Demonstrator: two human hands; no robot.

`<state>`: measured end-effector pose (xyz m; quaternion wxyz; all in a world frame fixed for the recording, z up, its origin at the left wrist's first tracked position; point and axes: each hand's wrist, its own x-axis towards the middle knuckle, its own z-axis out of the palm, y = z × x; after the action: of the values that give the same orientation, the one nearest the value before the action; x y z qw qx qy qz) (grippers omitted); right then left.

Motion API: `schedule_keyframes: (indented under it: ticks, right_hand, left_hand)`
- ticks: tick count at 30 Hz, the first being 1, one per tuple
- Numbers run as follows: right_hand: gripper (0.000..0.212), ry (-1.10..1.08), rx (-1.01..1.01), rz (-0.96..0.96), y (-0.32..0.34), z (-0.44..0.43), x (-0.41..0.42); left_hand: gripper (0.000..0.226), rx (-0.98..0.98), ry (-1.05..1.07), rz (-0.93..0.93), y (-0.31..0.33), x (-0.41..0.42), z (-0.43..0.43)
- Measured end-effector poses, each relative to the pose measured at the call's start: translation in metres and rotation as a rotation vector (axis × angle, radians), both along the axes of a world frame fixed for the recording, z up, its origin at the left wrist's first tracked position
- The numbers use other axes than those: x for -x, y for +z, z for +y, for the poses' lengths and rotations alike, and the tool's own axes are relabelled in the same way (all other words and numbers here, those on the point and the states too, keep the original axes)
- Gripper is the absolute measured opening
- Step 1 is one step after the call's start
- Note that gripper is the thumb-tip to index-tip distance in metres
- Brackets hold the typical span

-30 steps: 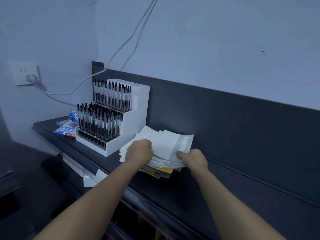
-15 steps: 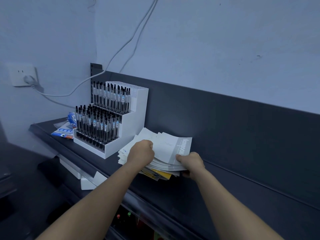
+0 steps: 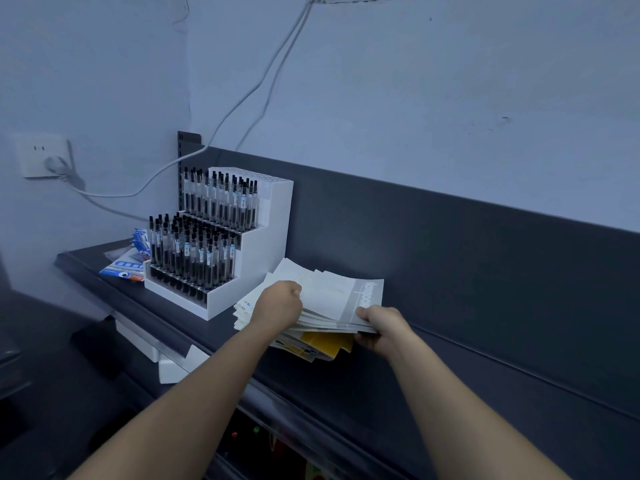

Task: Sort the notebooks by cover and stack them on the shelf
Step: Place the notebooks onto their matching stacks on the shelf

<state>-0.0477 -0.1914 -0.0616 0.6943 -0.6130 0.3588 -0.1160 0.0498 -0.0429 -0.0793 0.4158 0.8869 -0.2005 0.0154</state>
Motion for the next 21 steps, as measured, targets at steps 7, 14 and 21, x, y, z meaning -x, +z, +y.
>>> schedule_keyframes:
  ticks: [7, 14, 21]
  right_hand:
    - [0.019, -0.042, 0.045, -0.21, 0.002, -0.001, 0.012]
    - [0.022, -0.058, 0.138, -0.334, 0.009, -0.003, 0.038]
    - [0.025, -0.109, 0.241, -0.319, 0.011, -0.008, 0.086]
  left_hand:
    - [0.025, 0.157, 0.012, 0.118, 0.013, 0.013, -0.002]
    - [0.035, 0.535, -0.086, 0.379, 0.025, 0.034, -0.012]
    - [0.035, 0.635, -0.154, 0.33, 0.025, 0.071, -0.037]
